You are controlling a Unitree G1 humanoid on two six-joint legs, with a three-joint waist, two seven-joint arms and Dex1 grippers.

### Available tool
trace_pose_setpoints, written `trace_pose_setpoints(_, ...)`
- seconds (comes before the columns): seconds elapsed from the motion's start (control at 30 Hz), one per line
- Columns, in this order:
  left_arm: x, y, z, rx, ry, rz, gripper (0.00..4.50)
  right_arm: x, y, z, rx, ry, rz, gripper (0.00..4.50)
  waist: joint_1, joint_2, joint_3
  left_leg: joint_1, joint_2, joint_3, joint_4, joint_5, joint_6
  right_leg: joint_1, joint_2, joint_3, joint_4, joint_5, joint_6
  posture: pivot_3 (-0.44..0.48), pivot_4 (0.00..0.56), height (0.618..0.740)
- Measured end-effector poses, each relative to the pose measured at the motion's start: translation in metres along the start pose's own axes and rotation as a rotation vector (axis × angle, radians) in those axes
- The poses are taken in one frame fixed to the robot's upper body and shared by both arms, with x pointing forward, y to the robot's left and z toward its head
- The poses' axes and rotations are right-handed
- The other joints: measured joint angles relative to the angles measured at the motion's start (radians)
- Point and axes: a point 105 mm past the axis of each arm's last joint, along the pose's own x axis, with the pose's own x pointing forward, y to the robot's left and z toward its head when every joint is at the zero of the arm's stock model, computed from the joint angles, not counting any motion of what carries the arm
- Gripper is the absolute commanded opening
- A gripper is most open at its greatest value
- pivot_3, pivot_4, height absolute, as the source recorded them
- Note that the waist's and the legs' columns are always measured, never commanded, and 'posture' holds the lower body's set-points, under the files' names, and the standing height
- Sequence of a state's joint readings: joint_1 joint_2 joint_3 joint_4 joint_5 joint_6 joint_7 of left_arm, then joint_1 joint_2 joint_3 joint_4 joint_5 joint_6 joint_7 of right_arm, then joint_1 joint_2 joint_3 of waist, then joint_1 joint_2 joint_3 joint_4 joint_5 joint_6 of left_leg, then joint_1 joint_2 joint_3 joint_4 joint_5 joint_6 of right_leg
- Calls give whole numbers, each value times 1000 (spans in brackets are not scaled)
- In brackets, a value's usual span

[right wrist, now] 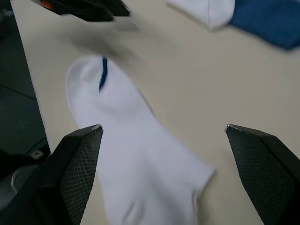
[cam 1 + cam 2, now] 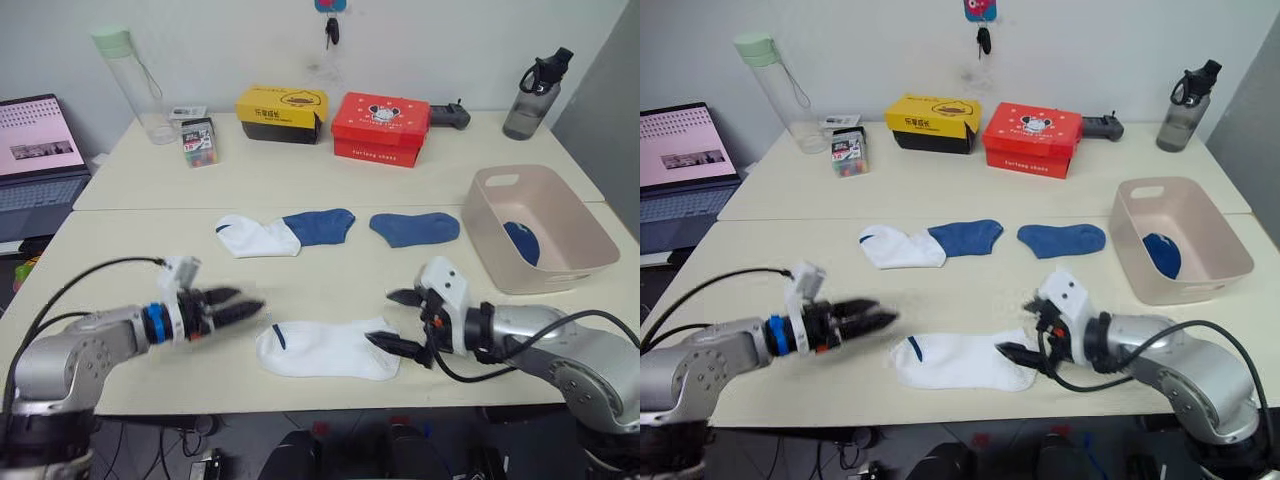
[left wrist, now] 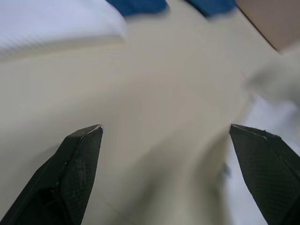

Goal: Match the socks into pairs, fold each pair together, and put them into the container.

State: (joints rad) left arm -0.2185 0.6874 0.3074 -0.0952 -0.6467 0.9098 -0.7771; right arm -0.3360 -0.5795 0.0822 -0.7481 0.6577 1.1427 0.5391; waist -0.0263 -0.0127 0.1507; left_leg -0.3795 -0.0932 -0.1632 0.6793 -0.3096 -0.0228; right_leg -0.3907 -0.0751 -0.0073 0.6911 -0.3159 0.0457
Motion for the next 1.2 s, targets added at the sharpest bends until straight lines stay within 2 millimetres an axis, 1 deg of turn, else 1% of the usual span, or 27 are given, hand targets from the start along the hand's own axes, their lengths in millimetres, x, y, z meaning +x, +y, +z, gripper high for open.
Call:
trace_pose_setpoints(0.1,12,38,29,9,-145,197,4487,6,-2,12,-53,-23,-4,4500,6,-1,0,-1,-1,-1,0,0,0,0,0,-1,-3,0,0,0,150,726)
trace_pose_setpoints(0.17,19,56,46,21,-207,294,4487,12,0,20,-70,-39,13,4500,5,-2,0,-1,-1,-1,0,0,0,0,-1,-1,-2,0,0,0,150,726)
trace_pose_setpoints(0.27,30,77,63,69,-237,410,4487,16,-1,36,-102,-77,12,4500,1,-2,0,-1,-1,0,0,0,0,0,-1,-1,-2,0,0,0,150,726)
trace_pose_setpoints(0.33,39,86,68,100,-233,445,4487,16,-2,45,-127,-96,8,4500,-1,-2,0,-1,-1,0,0,0,0,0,-1,-1,-1,0,0,0,150,726)
trace_pose_setpoints(0.37,43,87,68,112,-224,444,4487,17,-2,46,-128,-99,9,4500,-1,-2,0,-2,-1,0,0,0,0,-1,-1,-1,-1,0,0,0,150,726)
trace_pose_setpoints(0.47,57,92,64,100,-195,451,4487,19,-3,45,-117,-94,11,4500,-1,-2,0,-3,-2,0,1,0,0,-3,-1,-1,-1,0,0,0,150,726)
trace_pose_setpoints(0.57,66,99,61,67,-168,469,4487,20,-3,43,-112,-87,10,4500,-4,-3,0,-5,-2,1,1,0,0,-7,-1,0,4,0,0,0,150,726)
trace_pose_setpoints(0.67,72,103,58,62,-127,485,3880,20,-3,42,-107,-86,3,4500,-6,-4,-1,-7,-2,3,1,0,0,-12,-2,0,7,0,0,0,150,726)
trace_pose_setpoints(0.8,75,106,46,82,-55,500,2629,20,-1,40,-100,-82,6,4500,-9,-4,-1,-11,-2,4,2,0,0,-16,-3,-1,9,0,0,0,150,726)
trace_pose_setpoints(0.93,75,108,45,91,-55,505,1335,20,3,40,-88,-87,19,4500,-8,-5,-1,-12,-2,4,2,0,-1,-17,-3,-1,9,0,0,0,150,726)
trace_pose_setpoints(1.07,74,108,47,100,-77,502,41,18,3,40,-79,-94,21,4500,-8,-5,-1,-12,-2,3,2,0,-1,-16,-3,-1,9,0,0,0,150,726)
trace_pose_setpoints(1.2,70,107,53,108,-146,481,14,18,2,40,-79,-95,14,4500,-9,-5,-1,-12,-2,3,2,0,-1,-17,-3,-1,9,0,0,0,150,726)
